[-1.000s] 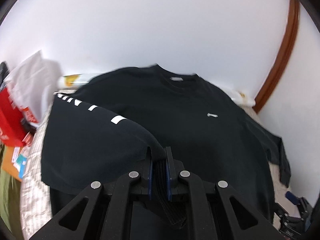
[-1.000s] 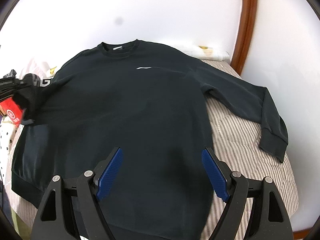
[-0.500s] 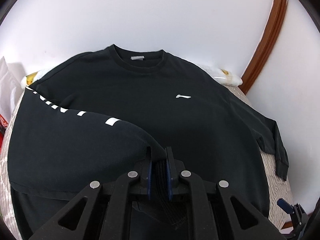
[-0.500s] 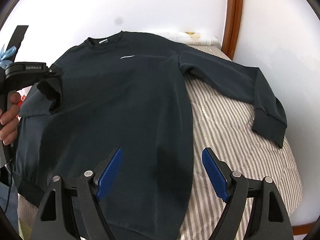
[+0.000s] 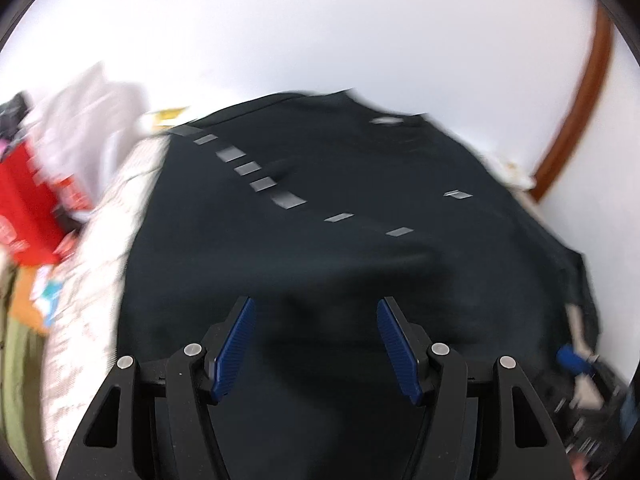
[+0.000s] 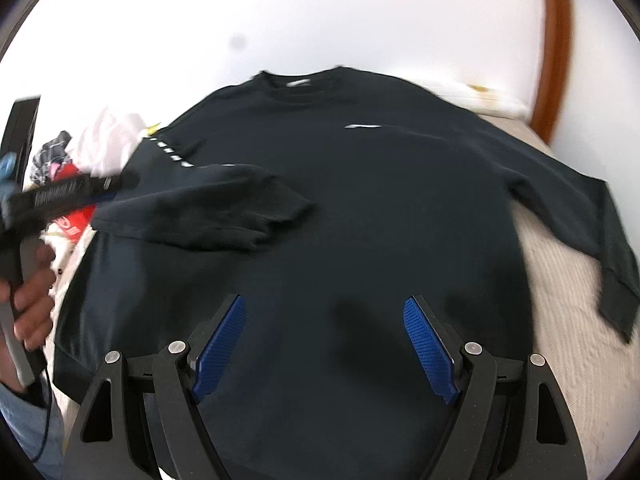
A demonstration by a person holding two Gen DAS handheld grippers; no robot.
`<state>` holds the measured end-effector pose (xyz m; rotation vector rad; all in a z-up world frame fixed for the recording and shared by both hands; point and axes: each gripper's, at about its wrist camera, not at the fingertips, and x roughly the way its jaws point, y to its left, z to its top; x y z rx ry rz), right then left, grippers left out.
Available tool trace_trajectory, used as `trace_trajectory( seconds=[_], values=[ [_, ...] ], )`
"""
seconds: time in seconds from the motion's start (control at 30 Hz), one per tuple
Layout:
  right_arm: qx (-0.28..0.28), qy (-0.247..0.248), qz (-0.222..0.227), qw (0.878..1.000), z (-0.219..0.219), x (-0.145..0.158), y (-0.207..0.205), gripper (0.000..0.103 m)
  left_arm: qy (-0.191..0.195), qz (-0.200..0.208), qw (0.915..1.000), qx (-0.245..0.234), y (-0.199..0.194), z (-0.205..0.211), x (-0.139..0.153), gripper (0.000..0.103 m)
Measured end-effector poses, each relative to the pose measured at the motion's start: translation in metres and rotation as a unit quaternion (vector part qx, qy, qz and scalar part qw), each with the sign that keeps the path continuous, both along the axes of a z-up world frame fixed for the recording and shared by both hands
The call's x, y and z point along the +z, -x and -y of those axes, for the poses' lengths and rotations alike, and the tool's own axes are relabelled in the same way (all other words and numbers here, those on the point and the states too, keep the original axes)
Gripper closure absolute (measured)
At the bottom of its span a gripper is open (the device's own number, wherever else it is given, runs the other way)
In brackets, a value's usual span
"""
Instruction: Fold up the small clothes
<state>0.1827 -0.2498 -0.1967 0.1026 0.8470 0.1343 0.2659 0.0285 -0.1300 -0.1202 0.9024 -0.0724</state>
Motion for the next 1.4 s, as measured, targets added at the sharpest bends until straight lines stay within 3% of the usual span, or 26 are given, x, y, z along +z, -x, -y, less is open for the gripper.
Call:
trace_trajectory(
  seconds=[0.2,0.37,0.5,0.57,0.6,0.63,0.67,0.8,0.97,1.13,1.4],
  values=[
    [0.010,-0.017,-0.025,0.999,-0.033,-0.016,-0.056,0.022,-0.052,-0.031,0.9970,0.048,0.031,-0.059,-0.034,0.039],
    [-0.011,-0.043,-0.060,0.997,-0.035,-0.037,-0.107,0.026,-0.045,-0.050,0.9964,0.052,0.044,-0.078,-0.058,0.039],
    [-0.032,-0.042,-0.053,0.997,-0.044,-0.043,-0.129,0.035,-0.036,-0.050,0.9965,0.056,0.043,-0.085,-0.068,0.039],
    [-0.037,-0.019,-0.046,0.998,-0.056,-0.042,-0.139,0.046,-0.030,-0.046,0.9968,0.059,0.044,-0.089,-0.072,0.037],
    [-0.034,-0.016,-0.040,0.998,-0.060,-0.039,-0.142,0.062,-0.030,-0.043,0.9969,0.059,0.044,-0.089,-0.071,0.037],
    [-0.027,-0.020,-0.037,0.999,-0.062,-0.038,-0.145,0.085,-0.033,-0.041,0.9969,0.058,0.044,-0.088,-0.072,0.037],
    [-0.001,-0.041,-0.042,0.998,-0.064,-0.036,-0.149,0.088,-0.037,-0.040,0.9968,0.058,0.044,-0.086,-0.072,0.037],
    [0.000,-0.038,-0.006,0.999,-0.050,-0.010,-0.148,0.088,-0.043,-0.034,0.9969,0.057,0.045,-0.084,-0.073,0.036],
    [-0.066,-0.008,0.048,0.997,0.003,0.023,-0.142,0.088,-0.045,-0.031,0.9967,0.059,0.046,-0.083,-0.074,0.035],
    [-0.106,-0.022,0.039,0.993,0.053,0.022,-0.146,0.088,-0.045,-0.033,0.9966,0.061,0.046,-0.082,-0.074,0.034],
    [-0.111,-0.005,0.014,0.994,0.061,0.000,-0.136,0.088,-0.044,-0.042,0.9960,0.065,0.051,-0.083,-0.072,0.032]
  ],
)
